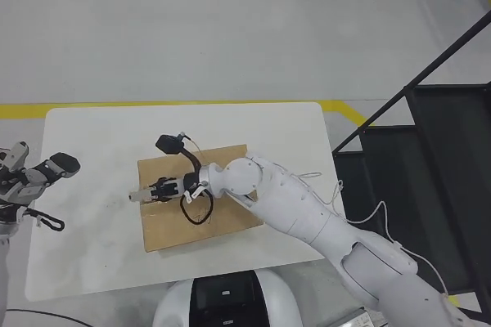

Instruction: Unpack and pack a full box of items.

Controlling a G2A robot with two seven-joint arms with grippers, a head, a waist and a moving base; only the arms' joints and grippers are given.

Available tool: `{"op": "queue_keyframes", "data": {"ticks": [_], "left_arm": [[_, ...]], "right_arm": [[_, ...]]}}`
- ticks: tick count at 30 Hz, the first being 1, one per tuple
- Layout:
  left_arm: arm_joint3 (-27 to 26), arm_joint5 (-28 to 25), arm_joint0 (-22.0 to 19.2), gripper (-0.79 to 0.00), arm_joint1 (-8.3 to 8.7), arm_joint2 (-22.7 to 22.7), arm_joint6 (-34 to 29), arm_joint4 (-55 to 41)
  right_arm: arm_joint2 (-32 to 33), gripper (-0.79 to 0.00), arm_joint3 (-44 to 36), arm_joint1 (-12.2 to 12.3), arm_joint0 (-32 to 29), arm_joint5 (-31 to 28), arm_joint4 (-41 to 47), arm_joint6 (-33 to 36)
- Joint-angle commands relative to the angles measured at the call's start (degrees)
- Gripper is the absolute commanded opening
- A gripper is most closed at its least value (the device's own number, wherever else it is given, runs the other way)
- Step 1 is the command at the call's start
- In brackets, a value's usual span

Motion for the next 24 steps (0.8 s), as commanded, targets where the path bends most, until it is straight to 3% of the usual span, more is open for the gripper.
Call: {"op": "queue_keyframes", "data": {"ticks": [1,8,24], "left_arm": [[-0.2,-0.1,0.5,0.0,-0.06,-0.6,0.1,-0.1],[-0.3,0.1,2.0,0.0,-0.35,-2.1,1.1,-1.6],[0.9,1.0,-0.2,0.0,-1.12,-0.5,1.2,-3.1]], "right_arm": [[-1.5,0.0,1.7,-1.2,1.0,-0.7,0.9,-0.6],[-0.6,0.0,4.8,-1.6,1.5,-3.2,2.0,1.5],[16.6,0.0,-1.0,5.5,-8.2,-4.0,-0.9,6.2]]}}
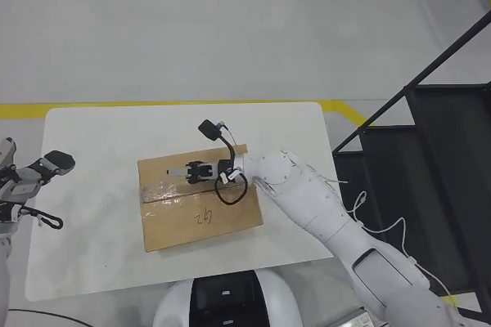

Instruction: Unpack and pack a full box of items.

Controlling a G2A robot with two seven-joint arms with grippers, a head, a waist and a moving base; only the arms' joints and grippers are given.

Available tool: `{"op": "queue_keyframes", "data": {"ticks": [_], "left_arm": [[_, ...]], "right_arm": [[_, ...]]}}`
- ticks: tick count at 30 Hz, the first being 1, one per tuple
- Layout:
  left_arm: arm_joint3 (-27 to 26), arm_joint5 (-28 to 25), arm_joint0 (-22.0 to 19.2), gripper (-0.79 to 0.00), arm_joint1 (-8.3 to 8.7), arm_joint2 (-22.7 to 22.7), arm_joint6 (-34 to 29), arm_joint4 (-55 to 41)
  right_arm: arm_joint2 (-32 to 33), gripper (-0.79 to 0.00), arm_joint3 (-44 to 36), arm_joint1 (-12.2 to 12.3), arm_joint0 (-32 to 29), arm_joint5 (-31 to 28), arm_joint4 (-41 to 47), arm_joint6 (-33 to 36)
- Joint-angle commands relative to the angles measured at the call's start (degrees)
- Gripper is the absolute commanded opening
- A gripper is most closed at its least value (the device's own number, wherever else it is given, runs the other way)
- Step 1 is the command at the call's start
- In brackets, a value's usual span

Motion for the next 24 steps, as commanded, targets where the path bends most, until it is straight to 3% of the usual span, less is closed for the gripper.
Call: {"op": "queue_keyframes", "data": {"ticks": [1,12,24], "left_arm": [[0.1,0.0,0.1,0.0,-0.06,-0.2,-0.1,-0.1],[0.7,0.7,-0.7,0.0,-0.46,-0.2,-0.5,-0.7],[3.1,2.1,-4.8,0.0,-0.97,3.2,-1.3,0.4]], "right_arm": [[1.9,0.0,-1.2,0.8,-1.4,0.4,-0.8,1.2],[10.4,0.0,-7.8,4.2,-8.7,2.0,-3.2,4.3],[23.5,0.0,-12.6,8.1,-17.2,2.4,-1.9,7.9]]}}
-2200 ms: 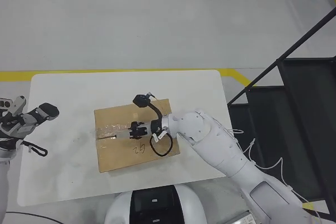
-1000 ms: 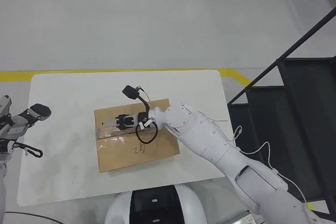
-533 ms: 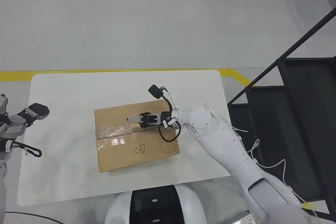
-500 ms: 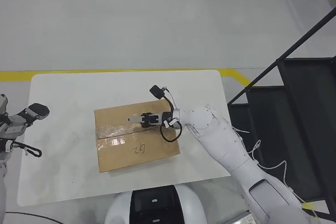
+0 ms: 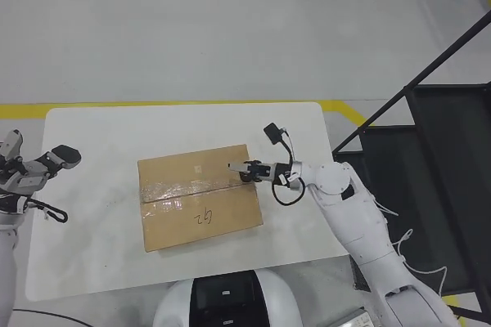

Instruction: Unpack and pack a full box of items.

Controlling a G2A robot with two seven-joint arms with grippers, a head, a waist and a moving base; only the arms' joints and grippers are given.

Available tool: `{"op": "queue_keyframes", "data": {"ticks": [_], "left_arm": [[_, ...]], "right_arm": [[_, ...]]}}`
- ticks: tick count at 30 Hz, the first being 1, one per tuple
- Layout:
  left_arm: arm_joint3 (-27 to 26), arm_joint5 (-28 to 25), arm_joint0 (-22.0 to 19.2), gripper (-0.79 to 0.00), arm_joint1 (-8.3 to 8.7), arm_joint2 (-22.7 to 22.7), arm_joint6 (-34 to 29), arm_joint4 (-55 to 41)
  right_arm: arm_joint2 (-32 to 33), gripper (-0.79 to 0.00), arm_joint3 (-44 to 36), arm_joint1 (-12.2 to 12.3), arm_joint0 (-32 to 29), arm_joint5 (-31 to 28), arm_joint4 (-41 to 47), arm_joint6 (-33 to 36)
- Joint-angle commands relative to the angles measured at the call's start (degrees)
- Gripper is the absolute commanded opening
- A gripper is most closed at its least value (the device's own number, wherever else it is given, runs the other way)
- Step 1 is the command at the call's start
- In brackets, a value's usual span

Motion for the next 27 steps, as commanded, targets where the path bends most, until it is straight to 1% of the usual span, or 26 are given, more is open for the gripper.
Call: {"op": "queue_keyframes", "data": {"ticks": [1,3,6,10,14,16,17,27], "left_arm": [[0.4,0.2,-0.6,0.0,-0.08,0.5,-0.1,0.3],[0.7,0.4,-1.1,0.0,-0.16,1.1,-0.1,0.6],[0.8,0.8,-1.9,0.0,-0.27,1.8,0.0,1.3],[0.8,2.1,-2.7,0.0,-0.32,2.9,-0.5,2.9],[0.7,3.4,-3.5,0.0,-0.35,3.8,-1.0,4.2],[0.5,4.2,-3.8,0.0,-0.37,4.4,-1.6,4.8],[0.4,4.4,-4.0,0.0,-0.36,4.7,-1.7,5.4],[0.0,4.2,-5.3,0.0,-0.6,6.0,-1.2,6.2]], "right_arm": [[2.2,0.0,-0.3,0.5,-1.0,-0.5,0.9,-0.1],[4.4,0.0,-1.5,0.9,-2.2,-2.0,1.5,-1.3],[8.1,0.0,-4.2,1.5,-4.6,-6.7,1.1,-5.5],[12.3,0.0,-7.9,2.0,-9.0,-15.5,-0.5,-13.8],[14.6,0.0,-9.7,2.1,-12.2,-19.5,-1.6,-21.5],[14.8,0.0,-10.3,2.0,-13.1,-20.4,-2.9,-25.2],[14.8,0.0,-10.4,2.0,-13.2,-20.6,-3.4,-25.6],[14.8,0.0,-10.4,2.0,-13.2,-20.6,-3.3,-25.6]]}}
